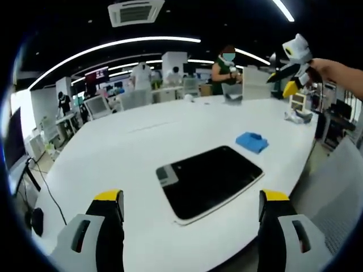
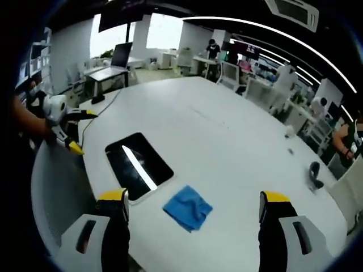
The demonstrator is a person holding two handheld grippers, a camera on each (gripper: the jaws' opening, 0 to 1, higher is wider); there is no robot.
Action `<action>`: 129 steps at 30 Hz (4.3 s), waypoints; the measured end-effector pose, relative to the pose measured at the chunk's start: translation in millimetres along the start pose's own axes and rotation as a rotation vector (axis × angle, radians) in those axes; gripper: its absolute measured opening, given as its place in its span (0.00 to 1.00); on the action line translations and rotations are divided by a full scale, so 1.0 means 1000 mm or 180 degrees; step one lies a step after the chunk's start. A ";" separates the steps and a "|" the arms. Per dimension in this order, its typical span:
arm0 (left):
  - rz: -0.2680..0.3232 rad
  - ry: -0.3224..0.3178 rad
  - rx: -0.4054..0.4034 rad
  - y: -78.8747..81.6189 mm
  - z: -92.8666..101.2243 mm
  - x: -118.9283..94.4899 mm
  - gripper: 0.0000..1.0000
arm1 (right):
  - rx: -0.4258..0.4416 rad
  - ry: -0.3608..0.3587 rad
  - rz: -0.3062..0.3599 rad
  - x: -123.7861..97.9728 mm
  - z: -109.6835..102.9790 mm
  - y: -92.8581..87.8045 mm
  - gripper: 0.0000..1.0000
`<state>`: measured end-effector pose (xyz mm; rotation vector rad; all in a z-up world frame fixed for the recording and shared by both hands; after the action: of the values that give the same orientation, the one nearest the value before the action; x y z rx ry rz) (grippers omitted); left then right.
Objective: Wipe the mirror surface with the cleaning cloth until all visible marks leave the cleaned area.
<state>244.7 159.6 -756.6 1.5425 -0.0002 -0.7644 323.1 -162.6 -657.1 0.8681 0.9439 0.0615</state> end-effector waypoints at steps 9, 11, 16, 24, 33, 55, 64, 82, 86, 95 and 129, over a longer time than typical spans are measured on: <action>-0.0005 0.0003 -0.0022 0.000 0.000 0.000 0.99 | -0.0097 0.0137 -0.0173 0.021 0.007 -0.001 0.90; -0.0002 0.0003 -0.0018 0.000 0.000 0.000 0.99 | -0.0101 0.0158 -0.0203 0.025 0.009 -0.002 0.89; 0.0004 0.0005 -0.0022 0.000 -0.001 0.000 0.99 | -0.0110 0.0233 -0.0327 0.039 0.013 -0.010 0.85; 0.0000 0.0007 -0.0017 0.000 -0.001 0.000 0.99 | -0.0114 0.0356 -0.0473 0.061 0.011 -0.027 0.75; 0.0004 0.0019 -0.0022 0.000 -0.003 0.001 0.99 | -0.0109 0.0619 -0.0718 0.095 -0.010 -0.058 0.52; -0.0035 0.0054 0.0004 -0.002 -0.004 0.001 0.99 | 0.0271 0.0822 -0.1096 0.152 -0.035 -0.113 0.30; -0.0022 0.0059 -0.0015 -0.001 -0.004 0.001 0.99 | 0.0302 0.0683 -0.1251 0.155 -0.029 -0.110 0.15; -0.0051 0.0034 -0.0027 -0.002 -0.003 0.002 0.99 | 0.0498 0.0514 -0.1301 0.155 -0.029 -0.111 0.02; -0.0044 0.0040 -0.0030 -0.002 -0.002 0.002 0.99 | 0.0510 0.0512 -0.1307 0.155 -0.029 -0.111 0.02; 0.0008 0.0001 -0.0056 0.001 -0.001 0.002 0.99 | 0.0491 0.0525 -0.1393 0.157 -0.029 -0.110 0.02; 0.0021 -0.0012 -0.0110 0.000 -0.001 -0.001 0.99 | 0.1043 0.0377 -0.1445 0.130 -0.009 -0.089 0.01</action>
<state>244.6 160.8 -756.5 1.5075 0.0052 -0.7584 367.8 -164.4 -808.5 0.9360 1.2653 -0.4468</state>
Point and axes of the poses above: the point that each gripper's makers call its tool centre point, and the gripper's own axes: x roughly forward along the fingers, z roughly to its right, y roughly out of its top, the point moved 2 cm from there along -x, roughly backward along the fingers, and after that the axes turned 7 degrees about -x, right-handed, at the moved point
